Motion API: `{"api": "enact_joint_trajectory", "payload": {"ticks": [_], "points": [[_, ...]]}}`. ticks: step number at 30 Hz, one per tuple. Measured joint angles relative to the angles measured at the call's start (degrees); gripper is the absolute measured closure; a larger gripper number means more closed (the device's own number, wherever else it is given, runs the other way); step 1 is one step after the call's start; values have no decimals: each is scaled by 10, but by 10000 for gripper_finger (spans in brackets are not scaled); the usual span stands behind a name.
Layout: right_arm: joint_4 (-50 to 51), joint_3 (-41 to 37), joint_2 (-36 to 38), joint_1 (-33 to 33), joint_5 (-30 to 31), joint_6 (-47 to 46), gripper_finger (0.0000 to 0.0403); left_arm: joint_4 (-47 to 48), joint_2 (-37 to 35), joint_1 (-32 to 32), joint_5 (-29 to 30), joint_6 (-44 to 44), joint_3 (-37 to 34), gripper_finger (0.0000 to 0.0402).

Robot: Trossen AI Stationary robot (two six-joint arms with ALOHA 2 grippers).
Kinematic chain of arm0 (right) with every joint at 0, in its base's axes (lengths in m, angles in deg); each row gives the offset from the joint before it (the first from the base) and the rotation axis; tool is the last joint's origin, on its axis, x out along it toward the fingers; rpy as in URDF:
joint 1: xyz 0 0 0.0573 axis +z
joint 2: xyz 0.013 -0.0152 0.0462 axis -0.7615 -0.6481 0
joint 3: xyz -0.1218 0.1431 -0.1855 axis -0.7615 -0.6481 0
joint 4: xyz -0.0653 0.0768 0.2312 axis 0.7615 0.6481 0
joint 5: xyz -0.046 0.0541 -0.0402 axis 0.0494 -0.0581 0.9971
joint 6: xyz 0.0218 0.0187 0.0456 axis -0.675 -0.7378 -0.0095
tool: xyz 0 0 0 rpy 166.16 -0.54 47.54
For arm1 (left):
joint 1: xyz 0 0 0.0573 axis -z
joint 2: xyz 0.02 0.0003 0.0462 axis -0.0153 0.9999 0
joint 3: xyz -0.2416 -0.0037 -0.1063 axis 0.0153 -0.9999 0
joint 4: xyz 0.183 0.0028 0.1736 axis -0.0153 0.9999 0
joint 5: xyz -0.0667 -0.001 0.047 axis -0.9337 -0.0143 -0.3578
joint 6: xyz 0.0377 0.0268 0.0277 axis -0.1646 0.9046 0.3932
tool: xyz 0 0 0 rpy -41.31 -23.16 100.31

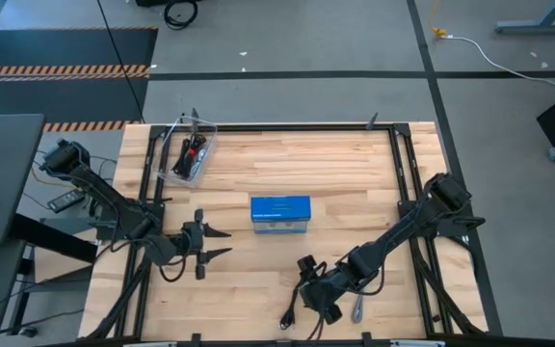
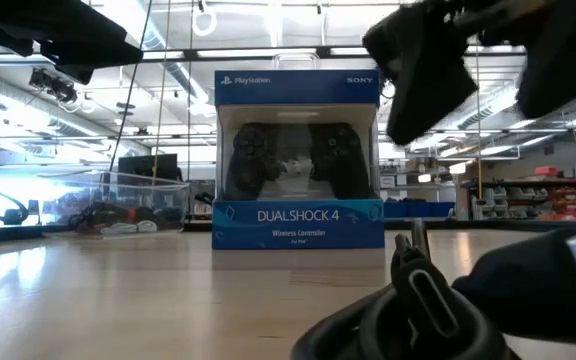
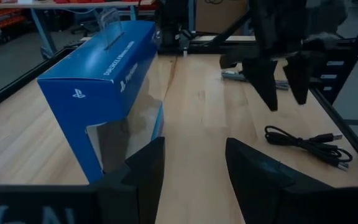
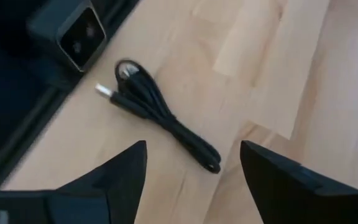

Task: Pick and place USB-C Cables
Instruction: Put the black charger cable into the transparent bin

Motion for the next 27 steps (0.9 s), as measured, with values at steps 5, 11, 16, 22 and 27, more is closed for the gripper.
{"api": "enact_joint_trajectory", "payload": {"ticks": [5, 11, 16, 22, 27], "points": [[-11, 13, -41, -1, -2, 39, 152, -4, 0, 0, 0, 0, 0, 225], [-9, 59, -110, -13, -3, 65, 156, -1, 0, 4, -1, -15, 0, 227], [4, 80, -132, -20, -5, 74, 162, 1, 0, 4, 0, -19, 0, 227], [24, 79, -121, -23, 1, 76, 239, 7, 0, 4, 0, -30, 0, 228], [36, 80, -116, -23, -3, 86, 375, 7, 0, 4, 0, -31, 0, 228]]}}
